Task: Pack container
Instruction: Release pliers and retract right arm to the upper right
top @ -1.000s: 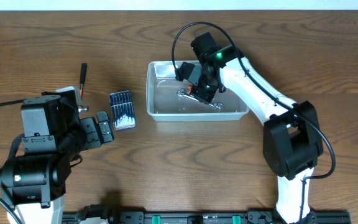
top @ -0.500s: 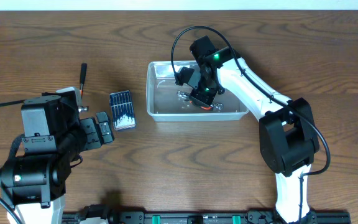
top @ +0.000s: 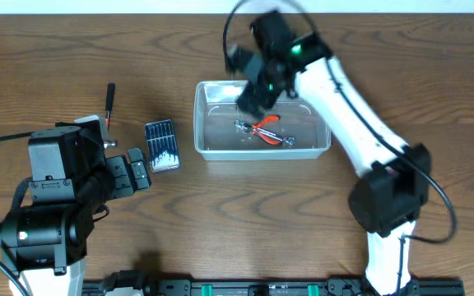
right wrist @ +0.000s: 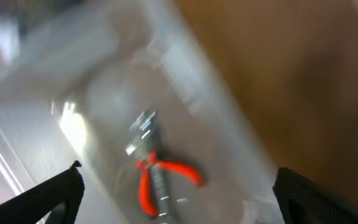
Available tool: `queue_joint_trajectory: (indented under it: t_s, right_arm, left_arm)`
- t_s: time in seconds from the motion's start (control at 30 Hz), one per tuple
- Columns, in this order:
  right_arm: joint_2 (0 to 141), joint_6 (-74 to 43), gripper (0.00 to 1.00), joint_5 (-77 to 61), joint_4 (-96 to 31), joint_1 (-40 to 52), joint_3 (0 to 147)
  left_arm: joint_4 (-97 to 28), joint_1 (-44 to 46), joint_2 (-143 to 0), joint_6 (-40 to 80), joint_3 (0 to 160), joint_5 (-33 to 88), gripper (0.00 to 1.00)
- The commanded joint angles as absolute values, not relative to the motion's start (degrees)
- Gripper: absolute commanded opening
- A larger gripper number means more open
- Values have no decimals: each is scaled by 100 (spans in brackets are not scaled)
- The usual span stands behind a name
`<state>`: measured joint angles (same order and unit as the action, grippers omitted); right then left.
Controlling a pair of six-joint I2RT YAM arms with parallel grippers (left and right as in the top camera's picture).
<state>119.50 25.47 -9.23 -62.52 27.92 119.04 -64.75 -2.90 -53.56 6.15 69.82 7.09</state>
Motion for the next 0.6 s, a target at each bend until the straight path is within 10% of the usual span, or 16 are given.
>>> queue_joint_trajectory:
  t_s: [0.0,0.57]
  right_arm:
    - [11135,1253,99,-311,-6425,2349,12715]
    - [10575,-611,99,-797,-8584,-1009,13006]
  left_arm:
    - [-6552,-281,-5443,609,7502,644,99]
    - [-7900,-261,-8606,1326,9963,84,98]
